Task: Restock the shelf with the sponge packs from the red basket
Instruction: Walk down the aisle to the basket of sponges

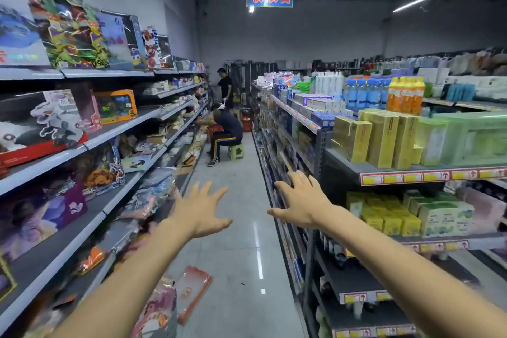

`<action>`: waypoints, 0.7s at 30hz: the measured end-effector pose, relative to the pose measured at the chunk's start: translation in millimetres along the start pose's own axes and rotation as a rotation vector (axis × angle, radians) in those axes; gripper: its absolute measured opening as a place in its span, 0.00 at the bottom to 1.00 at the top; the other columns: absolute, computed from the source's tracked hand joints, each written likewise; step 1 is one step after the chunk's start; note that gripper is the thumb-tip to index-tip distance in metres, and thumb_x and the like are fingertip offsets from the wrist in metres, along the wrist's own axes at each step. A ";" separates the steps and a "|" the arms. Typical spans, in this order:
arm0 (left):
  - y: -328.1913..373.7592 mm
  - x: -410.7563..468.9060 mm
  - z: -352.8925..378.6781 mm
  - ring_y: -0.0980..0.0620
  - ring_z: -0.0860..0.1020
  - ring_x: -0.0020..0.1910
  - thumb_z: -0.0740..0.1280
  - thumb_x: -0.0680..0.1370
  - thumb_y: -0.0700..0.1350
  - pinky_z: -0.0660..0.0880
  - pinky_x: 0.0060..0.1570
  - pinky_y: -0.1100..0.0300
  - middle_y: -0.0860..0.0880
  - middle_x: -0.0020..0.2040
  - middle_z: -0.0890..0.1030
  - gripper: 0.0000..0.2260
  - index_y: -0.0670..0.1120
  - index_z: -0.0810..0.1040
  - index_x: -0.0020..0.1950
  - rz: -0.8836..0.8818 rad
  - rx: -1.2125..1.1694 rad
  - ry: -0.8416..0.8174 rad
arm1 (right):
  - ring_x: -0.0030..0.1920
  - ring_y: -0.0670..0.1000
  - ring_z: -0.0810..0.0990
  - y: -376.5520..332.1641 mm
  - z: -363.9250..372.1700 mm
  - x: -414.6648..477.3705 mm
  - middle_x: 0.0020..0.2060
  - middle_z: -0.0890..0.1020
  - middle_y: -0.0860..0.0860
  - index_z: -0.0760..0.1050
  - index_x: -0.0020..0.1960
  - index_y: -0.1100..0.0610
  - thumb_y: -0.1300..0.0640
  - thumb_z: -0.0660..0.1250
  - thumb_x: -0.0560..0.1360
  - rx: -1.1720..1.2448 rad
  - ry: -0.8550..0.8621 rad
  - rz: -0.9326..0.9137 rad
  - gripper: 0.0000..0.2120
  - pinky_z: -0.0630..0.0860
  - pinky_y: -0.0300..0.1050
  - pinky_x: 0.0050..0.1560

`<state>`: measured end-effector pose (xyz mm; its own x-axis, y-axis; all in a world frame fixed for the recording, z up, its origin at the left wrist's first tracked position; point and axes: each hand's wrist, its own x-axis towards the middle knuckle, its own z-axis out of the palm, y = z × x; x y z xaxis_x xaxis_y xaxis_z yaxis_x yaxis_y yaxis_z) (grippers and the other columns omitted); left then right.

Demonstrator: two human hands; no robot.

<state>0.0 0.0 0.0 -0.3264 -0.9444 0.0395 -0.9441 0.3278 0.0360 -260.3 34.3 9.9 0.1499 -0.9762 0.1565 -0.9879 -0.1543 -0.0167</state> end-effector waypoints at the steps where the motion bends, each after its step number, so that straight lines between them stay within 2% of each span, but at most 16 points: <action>1: 2.3 13.2 8.4 0.42 0.45 0.84 0.62 0.77 0.69 0.53 0.76 0.30 0.46 0.85 0.47 0.39 0.61 0.48 0.83 -0.002 -0.011 -0.005 | 0.83 0.62 0.46 6.5 10.7 10.0 0.83 0.52 0.60 0.56 0.82 0.48 0.27 0.57 0.76 -0.015 -0.029 -0.004 0.41 0.45 0.63 0.80; 5: 7.8 57.8 56.9 0.45 0.47 0.84 0.62 0.78 0.68 0.53 0.77 0.35 0.49 0.85 0.50 0.37 0.62 0.50 0.83 0.000 -0.091 0.038 | 0.83 0.61 0.43 32.7 70.5 41.0 0.83 0.49 0.58 0.52 0.83 0.47 0.27 0.57 0.77 0.016 -0.085 -0.026 0.42 0.44 0.62 0.81; 8: 1.8 78.2 101.5 0.45 0.51 0.83 0.60 0.75 0.69 0.59 0.77 0.38 0.49 0.84 0.54 0.37 0.62 0.53 0.82 0.002 -0.132 0.063 | 0.83 0.60 0.45 46.2 112.7 56.6 0.83 0.51 0.58 0.53 0.82 0.48 0.29 0.57 0.78 0.084 -0.086 -0.032 0.40 0.46 0.60 0.81; 11: -13.0 88.2 147.5 0.44 0.59 0.81 0.53 0.70 0.71 0.63 0.74 0.39 0.47 0.82 0.61 0.39 0.61 0.59 0.81 -0.008 -0.099 0.050 | 0.82 0.61 0.52 50.5 152.2 67.8 0.80 0.58 0.59 0.57 0.82 0.50 0.27 0.50 0.74 0.078 -0.097 -0.060 0.43 0.51 0.61 0.81; 14: -31.6 101.1 184.5 0.41 0.65 0.77 0.56 0.71 0.70 0.68 0.70 0.39 0.45 0.78 0.67 0.37 0.58 0.64 0.80 -0.011 -0.083 0.004 | 0.81 0.60 0.54 45.6 184.1 88.7 0.79 0.59 0.59 0.59 0.81 0.51 0.26 0.45 0.70 0.146 -0.129 -0.058 0.46 0.50 0.59 0.80; 18: -65.9 136.3 220.6 0.41 0.65 0.77 0.58 0.71 0.68 0.71 0.68 0.39 0.48 0.76 0.69 0.37 0.57 0.65 0.79 -0.031 -0.077 -0.077 | 0.82 0.59 0.51 39.0 225.7 141.3 0.80 0.57 0.57 0.58 0.82 0.50 0.29 0.58 0.77 0.207 -0.217 -0.066 0.41 0.47 0.59 0.81; 21: -98.3 175.5 245.9 0.39 0.65 0.78 0.58 0.71 0.67 0.69 0.70 0.36 0.45 0.77 0.69 0.37 0.57 0.66 0.80 -0.074 -0.121 -0.116 | 0.83 0.59 0.45 32.7 264.7 194.9 0.82 0.51 0.57 0.54 0.83 0.49 0.29 0.58 0.77 0.205 -0.311 -0.064 0.41 0.45 0.59 0.82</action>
<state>23.9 -204.3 -242.2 -0.2663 -0.9603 -0.0830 -0.9554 0.2516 0.1546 -252.7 -201.3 -221.6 0.2473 -0.9583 -0.1431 -0.9522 -0.2131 -0.2190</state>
